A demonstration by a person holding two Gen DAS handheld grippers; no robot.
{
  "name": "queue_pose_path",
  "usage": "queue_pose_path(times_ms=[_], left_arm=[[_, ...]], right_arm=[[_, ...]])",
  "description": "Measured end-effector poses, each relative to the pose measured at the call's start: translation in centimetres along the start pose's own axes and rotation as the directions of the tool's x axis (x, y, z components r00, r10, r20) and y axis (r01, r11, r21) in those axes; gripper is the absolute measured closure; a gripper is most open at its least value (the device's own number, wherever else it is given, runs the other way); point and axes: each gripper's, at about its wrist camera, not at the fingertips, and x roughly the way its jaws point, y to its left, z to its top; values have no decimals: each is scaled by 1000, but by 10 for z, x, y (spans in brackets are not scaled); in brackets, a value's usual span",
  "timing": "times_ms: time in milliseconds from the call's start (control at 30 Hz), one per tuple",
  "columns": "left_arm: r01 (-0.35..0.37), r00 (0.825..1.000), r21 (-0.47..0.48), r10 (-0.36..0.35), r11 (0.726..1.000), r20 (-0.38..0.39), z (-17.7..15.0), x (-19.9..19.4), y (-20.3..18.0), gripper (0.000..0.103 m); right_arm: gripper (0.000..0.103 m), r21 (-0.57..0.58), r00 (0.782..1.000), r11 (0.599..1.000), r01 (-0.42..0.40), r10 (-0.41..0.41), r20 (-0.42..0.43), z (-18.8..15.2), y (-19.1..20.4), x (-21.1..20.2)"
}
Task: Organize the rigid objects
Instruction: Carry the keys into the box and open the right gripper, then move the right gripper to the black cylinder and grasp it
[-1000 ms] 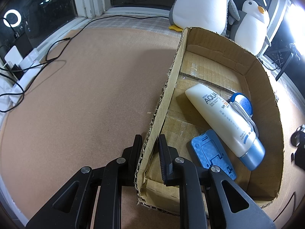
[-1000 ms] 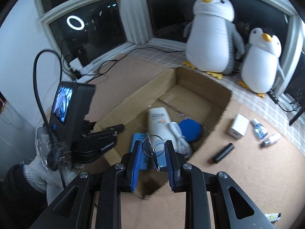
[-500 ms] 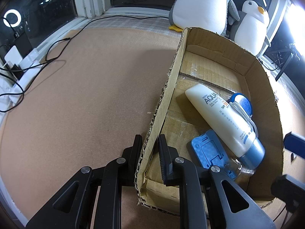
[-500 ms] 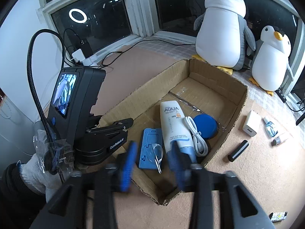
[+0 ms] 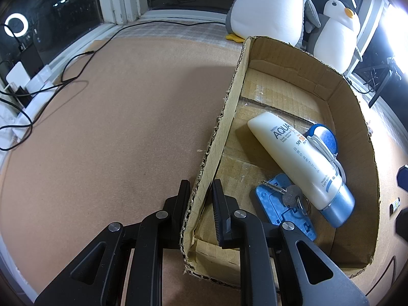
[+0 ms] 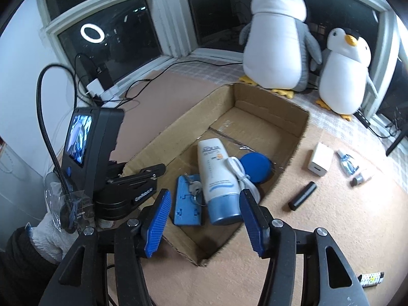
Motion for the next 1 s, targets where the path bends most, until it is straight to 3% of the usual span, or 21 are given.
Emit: queue_pose_path(times_ms=[467,700,900,1000], left_arm=[[-1,1000,-2,1,1000,1,-1,0,0,87],[1,1000,-4,-1,1000,1,0,0,0,87],[1,1000,-6,-1,1000,1,0,1,0,87],[-1,1000,-9,1,1000,2,0,1,-1,87]], right_arm=[[52,243,992,962,124,-123,-16,-13,-95,-10],[52,307,988,940,152,-137,-69,-8,-118,17],[63,336,982,926,175,-138,-132,-3,-130,48],[63,348,978,920,183,-134,-158,-4,-136,61]])
